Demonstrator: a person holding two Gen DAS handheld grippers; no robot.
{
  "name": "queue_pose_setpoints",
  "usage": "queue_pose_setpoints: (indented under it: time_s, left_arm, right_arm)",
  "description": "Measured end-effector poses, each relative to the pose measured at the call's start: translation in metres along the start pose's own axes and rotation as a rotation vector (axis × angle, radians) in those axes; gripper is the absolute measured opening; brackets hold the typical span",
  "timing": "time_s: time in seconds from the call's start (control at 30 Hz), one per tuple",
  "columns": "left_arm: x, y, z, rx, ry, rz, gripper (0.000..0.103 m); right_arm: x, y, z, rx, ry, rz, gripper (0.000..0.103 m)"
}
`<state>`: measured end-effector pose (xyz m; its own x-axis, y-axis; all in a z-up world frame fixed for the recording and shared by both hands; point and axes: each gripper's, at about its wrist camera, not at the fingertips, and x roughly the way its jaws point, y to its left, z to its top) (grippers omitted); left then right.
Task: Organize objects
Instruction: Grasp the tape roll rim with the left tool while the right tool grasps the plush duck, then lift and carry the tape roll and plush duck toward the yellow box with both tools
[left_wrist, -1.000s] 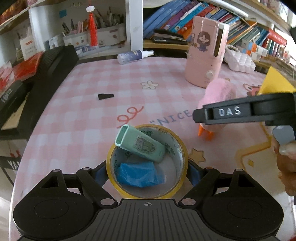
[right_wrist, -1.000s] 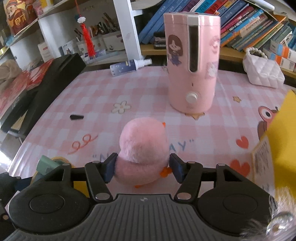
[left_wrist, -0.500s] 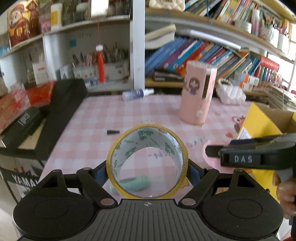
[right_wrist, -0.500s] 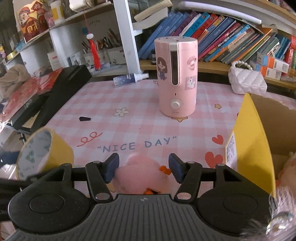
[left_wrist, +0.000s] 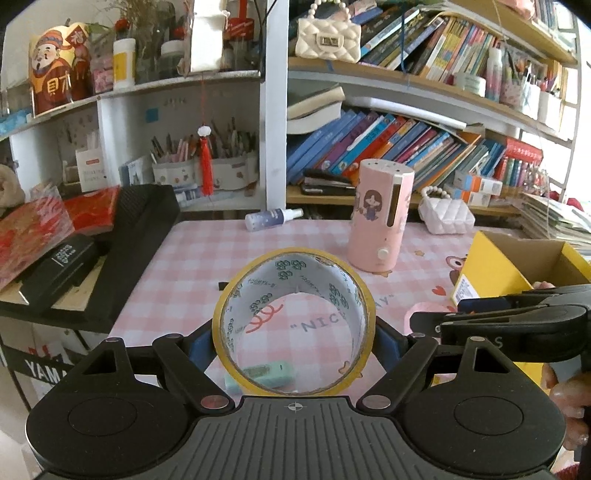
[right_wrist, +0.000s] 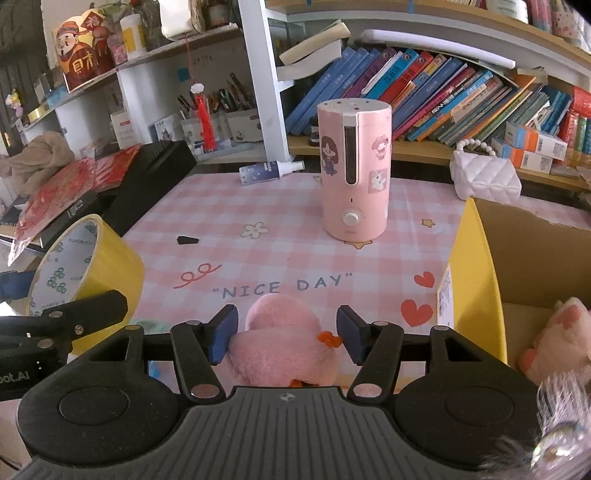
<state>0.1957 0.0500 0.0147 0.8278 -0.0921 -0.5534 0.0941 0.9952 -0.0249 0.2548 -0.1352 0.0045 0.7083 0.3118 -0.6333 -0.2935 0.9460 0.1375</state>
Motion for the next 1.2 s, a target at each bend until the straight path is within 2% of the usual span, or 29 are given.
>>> queue_pose_setpoints:
  time_s: [0.53,0.97,1.2]
  left_arm:
    - [-0.063,0.005,-0.034,0.022,-0.030,-0.050,0.084]
    - [-0.130,0.007,-0.075,0.038,-0.044,-0.077,0.084]
    - [-0.150,-0.003,-0.092,0.077,-0.032,-0.133,0.084]
  right_arm:
    - [-0.071,0.028,-0.044,0.030,-0.044,-0.050,0.057]
    - [-0.132,0.066,-0.100,0.028,-0.058,-0.072,0.057]
    - [-0.164,0.071,-0.131,0.067,-0.068,-0.112,0.057]
